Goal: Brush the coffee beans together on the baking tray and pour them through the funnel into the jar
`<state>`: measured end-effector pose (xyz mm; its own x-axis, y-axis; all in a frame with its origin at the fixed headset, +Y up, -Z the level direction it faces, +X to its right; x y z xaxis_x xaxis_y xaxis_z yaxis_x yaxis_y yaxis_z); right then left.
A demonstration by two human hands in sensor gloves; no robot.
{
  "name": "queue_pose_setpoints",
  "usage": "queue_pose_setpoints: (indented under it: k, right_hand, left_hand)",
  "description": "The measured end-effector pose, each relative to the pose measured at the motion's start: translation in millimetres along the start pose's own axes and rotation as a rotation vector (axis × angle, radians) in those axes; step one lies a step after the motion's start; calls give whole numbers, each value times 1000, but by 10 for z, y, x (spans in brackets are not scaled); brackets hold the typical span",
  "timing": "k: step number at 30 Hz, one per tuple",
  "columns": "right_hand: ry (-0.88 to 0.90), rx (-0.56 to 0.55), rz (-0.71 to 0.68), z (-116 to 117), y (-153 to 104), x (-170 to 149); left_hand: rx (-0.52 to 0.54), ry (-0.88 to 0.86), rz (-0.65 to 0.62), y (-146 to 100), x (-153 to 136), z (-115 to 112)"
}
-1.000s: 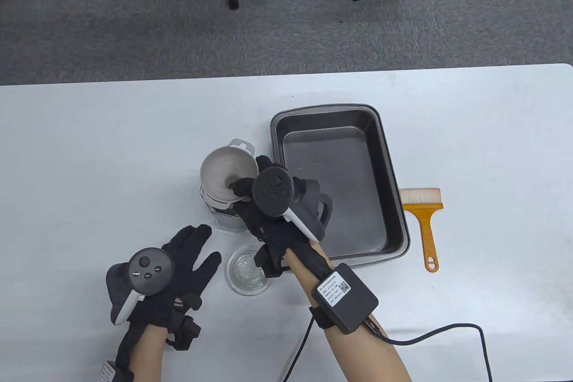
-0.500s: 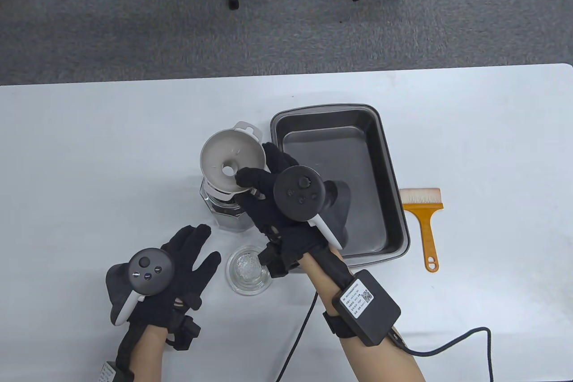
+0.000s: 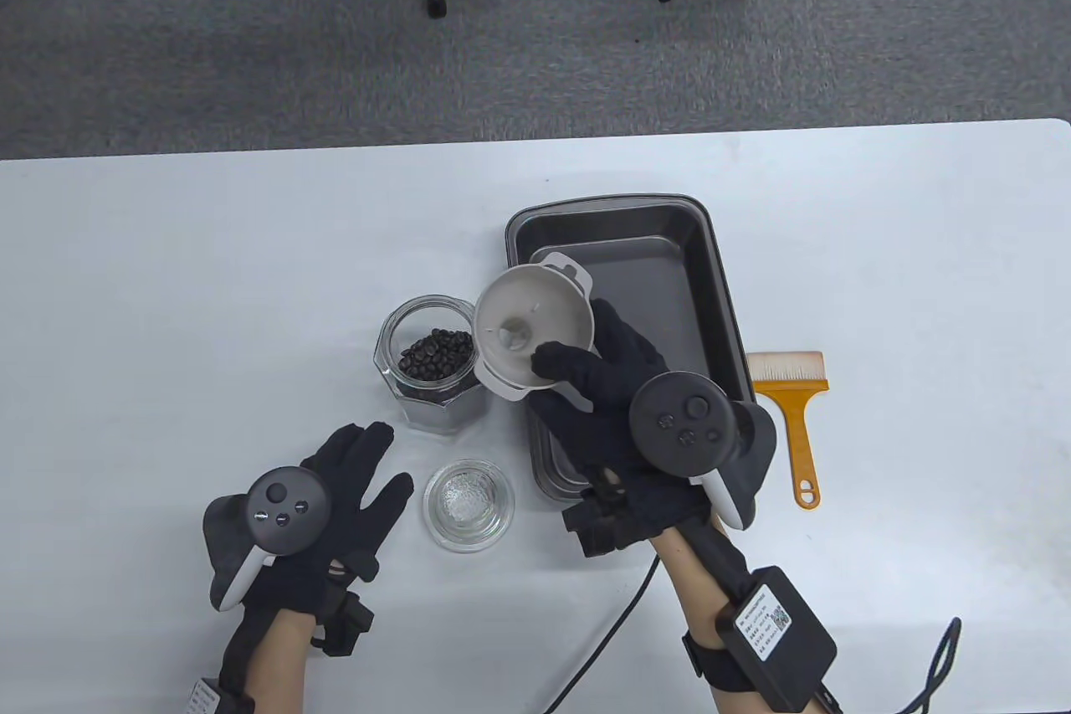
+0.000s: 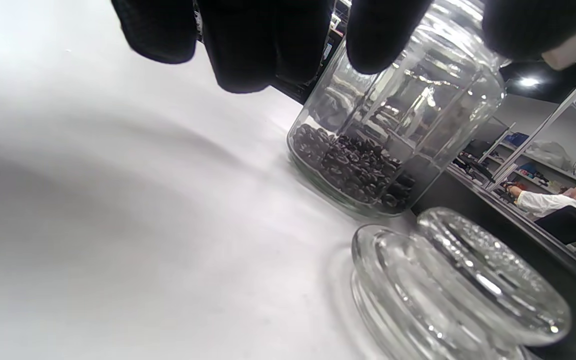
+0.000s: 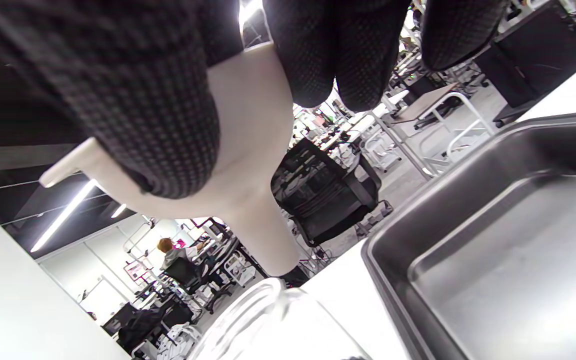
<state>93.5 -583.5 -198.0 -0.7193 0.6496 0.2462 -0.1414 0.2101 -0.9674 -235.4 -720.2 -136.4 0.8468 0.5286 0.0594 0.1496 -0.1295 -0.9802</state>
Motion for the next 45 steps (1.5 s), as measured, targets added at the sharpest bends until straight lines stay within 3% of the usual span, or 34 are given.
queue_pose_setpoints:
  k: [6, 19, 31, 45]
  right_hand:
    - [27, 2, 65, 1, -164, -445]
    - [103, 98, 222, 279, -446, -1300]
    - [117, 160, 273, 367, -548, -1591]
    - [35, 201, 242, 417, -566, -1571]
  left_hand:
    - [-20, 30, 10, 21, -8, -57]
    - [-7, 80, -16, 20, 89, -86]
    - [3, 135, -32, 8, 173, -135]
    - [16, 200, -53, 6, 262, -198]
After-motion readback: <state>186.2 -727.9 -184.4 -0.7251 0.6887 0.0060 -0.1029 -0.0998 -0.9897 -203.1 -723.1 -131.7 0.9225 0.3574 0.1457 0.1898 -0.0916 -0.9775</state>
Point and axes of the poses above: the tracker on the back of each hand, its own x axis roughly to the thumb side, its own y axis roughly from the wrist to the fingertips, z = x × y, the point moved 5 cm from there along y, roughly from the wrist to the fingertips, and after that the axes turned 8 degrees about -z, right-handed, at the moved point
